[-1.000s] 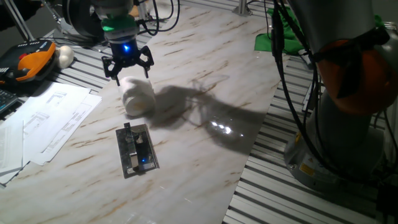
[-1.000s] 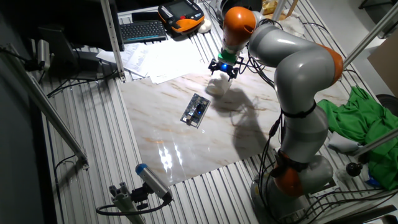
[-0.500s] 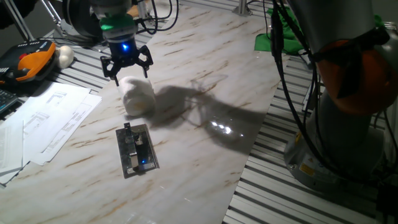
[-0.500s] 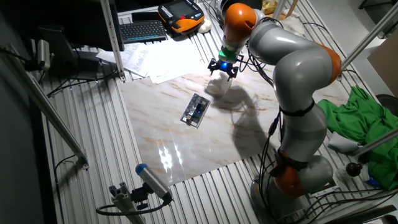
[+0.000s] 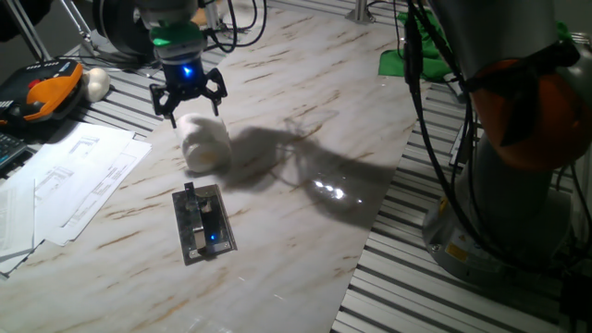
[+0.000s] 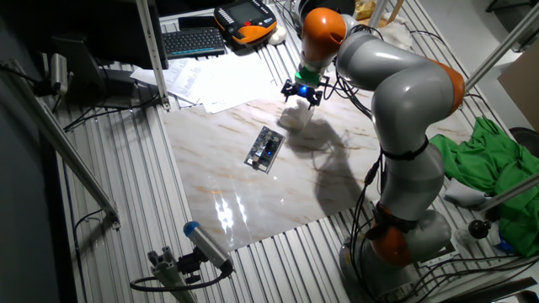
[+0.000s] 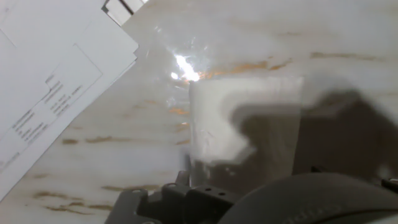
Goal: Put the toilet paper on its holder
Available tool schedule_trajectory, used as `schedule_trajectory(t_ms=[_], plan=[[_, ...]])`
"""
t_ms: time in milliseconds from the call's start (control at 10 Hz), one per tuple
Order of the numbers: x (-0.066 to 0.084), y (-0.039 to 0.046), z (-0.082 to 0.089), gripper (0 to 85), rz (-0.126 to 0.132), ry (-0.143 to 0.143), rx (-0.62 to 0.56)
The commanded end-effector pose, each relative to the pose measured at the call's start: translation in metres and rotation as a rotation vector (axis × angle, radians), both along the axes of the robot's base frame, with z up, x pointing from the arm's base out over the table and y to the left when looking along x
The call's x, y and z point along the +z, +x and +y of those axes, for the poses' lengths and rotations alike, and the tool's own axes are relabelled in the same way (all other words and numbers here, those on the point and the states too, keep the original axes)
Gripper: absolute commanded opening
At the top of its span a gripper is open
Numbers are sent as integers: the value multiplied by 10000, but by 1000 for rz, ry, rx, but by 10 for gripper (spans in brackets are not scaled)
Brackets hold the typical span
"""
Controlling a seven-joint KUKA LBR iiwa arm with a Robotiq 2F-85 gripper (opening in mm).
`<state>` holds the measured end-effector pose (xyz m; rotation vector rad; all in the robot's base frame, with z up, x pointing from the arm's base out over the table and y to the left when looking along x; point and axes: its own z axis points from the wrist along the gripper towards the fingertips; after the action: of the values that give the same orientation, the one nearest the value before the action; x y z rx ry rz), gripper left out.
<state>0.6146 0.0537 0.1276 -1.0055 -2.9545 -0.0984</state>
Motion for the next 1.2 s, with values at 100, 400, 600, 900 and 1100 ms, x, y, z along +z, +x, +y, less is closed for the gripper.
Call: schedule_trajectory(t_ms=[100,400,600,900,1100], plan=[[-110,110,-10,850,-11,3,4],[-252,195,-46,850,-31,5,7],[-309,226,-50,850,-39,0,-1],[-408,233,-58,850,-59,0,-4],[-438,229,-90,850,-67,0,3]])
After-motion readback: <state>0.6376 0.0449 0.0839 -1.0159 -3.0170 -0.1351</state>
